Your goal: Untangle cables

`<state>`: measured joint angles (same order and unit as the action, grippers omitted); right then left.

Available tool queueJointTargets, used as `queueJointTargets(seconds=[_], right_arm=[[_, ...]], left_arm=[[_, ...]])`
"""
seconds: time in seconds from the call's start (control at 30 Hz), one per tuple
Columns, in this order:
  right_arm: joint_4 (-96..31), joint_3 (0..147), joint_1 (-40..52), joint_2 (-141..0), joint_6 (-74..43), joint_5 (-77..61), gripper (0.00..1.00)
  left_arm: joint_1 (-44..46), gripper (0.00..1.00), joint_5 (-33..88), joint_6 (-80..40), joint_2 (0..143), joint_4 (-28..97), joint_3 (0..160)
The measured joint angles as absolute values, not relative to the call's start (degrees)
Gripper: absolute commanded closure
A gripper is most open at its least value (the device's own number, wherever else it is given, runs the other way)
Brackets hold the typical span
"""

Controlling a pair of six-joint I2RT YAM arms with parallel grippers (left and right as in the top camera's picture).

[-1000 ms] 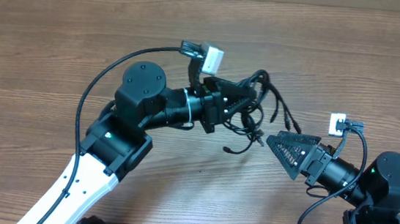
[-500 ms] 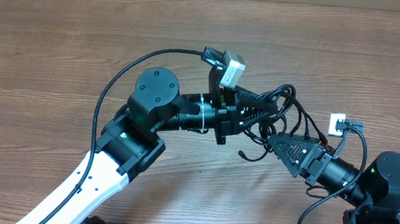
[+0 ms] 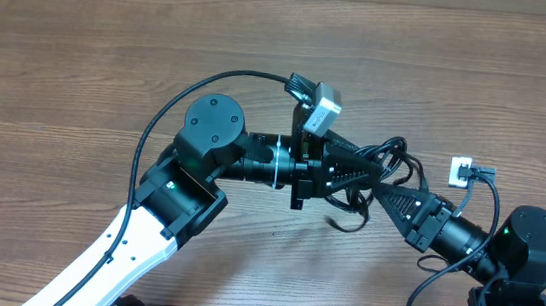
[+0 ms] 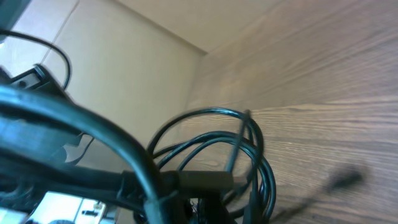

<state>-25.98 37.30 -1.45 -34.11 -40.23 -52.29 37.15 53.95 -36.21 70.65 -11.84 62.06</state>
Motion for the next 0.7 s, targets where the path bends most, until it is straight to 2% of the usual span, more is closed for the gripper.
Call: queueJointTargets(seconds=[0.2,0.27,0.4,0.47,0.53,0.7], right_arm=[[-31.75,37.93,-1.37,-33.87,-39.29,-47.27,0.96],[-31.51,37.93,-1.37,-33.85,-39.16,-46.28,0.84],[-31.77,37.89,-1.48,-33.98,-39.90,-44.07,0.35],[-31.81,37.91,-1.48,-34.04,-39.94,-43.57,0.20],[-31.75,37.91,-1.48,-34.02,-40.14,-43.22,0.14],[-31.73,37.91,-1.48,-34.02,-40.32,-43.05,0.13]], left_arm=[[37.06,0.96,54.48,-36.40,71.46,-11.92,61.98],[37.04,0.96,54.54,-36.40,71.55,-12.01,61.95],[36.29,0.96,55.07,-35.92,71.48,-13.32,61.98],[35.86,0.96,55.18,-35.62,71.48,-13.37,61.98],[35.31,0.96,55.16,-35.35,71.48,-13.39,61.98],[34.06,0.96,55.11,-34.68,71.48,-13.37,61.98]])
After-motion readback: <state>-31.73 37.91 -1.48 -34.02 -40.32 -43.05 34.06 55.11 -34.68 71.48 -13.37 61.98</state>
